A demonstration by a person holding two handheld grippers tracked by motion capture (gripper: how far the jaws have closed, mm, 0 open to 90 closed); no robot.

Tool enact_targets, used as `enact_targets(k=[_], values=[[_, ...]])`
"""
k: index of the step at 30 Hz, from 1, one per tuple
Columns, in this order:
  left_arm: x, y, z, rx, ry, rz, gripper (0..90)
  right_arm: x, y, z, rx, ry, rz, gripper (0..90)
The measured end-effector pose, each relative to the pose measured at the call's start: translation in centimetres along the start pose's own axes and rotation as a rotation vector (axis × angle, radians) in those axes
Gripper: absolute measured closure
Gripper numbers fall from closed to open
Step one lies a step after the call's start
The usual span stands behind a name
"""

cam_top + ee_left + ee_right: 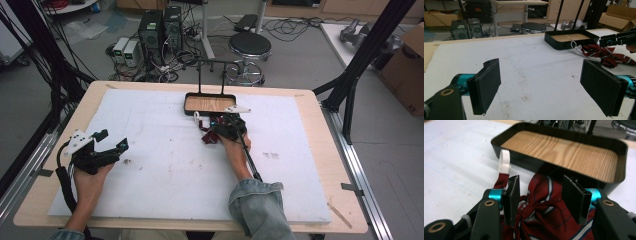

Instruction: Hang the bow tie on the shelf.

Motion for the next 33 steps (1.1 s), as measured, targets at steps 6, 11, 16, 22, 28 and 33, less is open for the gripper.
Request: enact_targets(k=[6, 11, 16, 22, 28, 33], values=[[0.0, 0.0, 0.0, -0.003, 0.002, 0.001, 17.1, 0.6, -0.6, -0.2, 0.003, 0.012, -0.041, 51.8], [0.0, 0.0, 0.0, -0.005, 0.001, 0.001, 17.1, 0.9, -0.9, -0.4, -0.007, 0.011, -0.064, 55.0], [0.0, 0.0, 0.0, -0.005, 0.002, -0.001, 17.2, 1.0, -1.1, -0.4, -0.006, 0.009, -0.092, 56.2], [0.1, 0.0, 0.0, -0.002, 0.002, 0.001, 17.2, 1.4, -1.3, -0.5, 0.024, 0.026, -0.129, 56.0], [0.0, 0.0, 0.0, -0.003, 0.003, 0.000, 17.3, 1.6, -1.5, -0.8, 0.015, 0.021, -0.155, 56.0], [0.1, 0.0, 0.1, -0.002, 0.001, -0.006, 17.3, 1.6, -1.5, -0.8, 0.022, 0.007, -0.159, 61.2]])
Point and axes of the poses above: each handheld gripper's, and its own axes: x roughly forward along the jaws, y roughly out of its top, z roughly to its right, the point moved 8 cm from there along x, roughly forward along the jaws
